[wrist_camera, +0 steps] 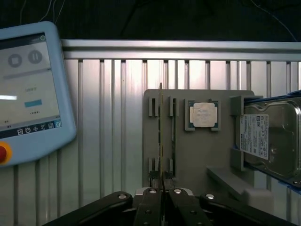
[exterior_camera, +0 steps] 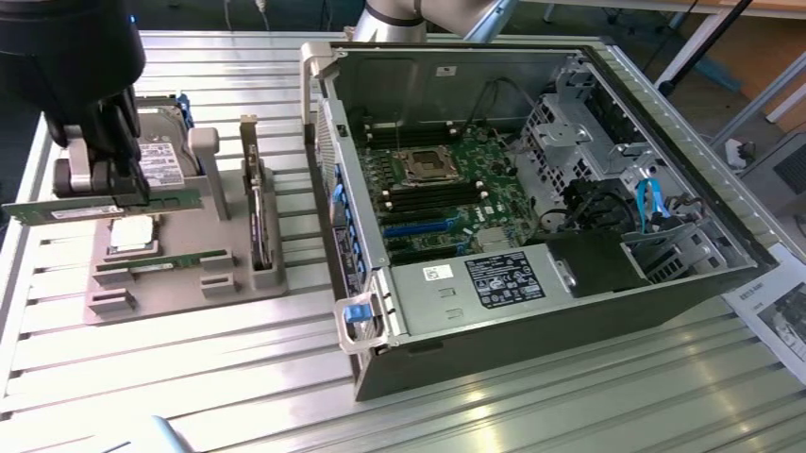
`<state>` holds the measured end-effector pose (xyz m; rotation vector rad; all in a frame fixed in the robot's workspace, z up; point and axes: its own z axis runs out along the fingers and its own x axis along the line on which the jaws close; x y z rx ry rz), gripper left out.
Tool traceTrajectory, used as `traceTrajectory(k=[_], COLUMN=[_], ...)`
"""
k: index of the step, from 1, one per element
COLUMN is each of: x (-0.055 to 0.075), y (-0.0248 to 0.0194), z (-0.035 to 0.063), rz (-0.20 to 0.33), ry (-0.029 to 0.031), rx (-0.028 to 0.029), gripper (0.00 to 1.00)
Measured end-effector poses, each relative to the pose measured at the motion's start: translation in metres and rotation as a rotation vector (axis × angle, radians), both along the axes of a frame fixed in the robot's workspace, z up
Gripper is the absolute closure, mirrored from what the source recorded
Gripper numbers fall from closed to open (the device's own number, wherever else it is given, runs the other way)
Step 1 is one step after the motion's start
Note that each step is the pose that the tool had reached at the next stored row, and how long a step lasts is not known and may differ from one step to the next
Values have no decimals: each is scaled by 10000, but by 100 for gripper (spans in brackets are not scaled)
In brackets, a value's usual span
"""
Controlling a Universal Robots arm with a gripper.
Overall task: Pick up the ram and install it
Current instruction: 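Pick up the ram and move it above insertion slot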
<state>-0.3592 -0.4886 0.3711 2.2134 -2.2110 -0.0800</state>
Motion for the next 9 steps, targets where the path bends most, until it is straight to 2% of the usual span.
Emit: traceTrajectory(k=[3,9], x=[0,18], y=[0,0], z=[36,40], rz=[0,1], ry=[-1,2], rx=[2,-2], gripper=[88,88])
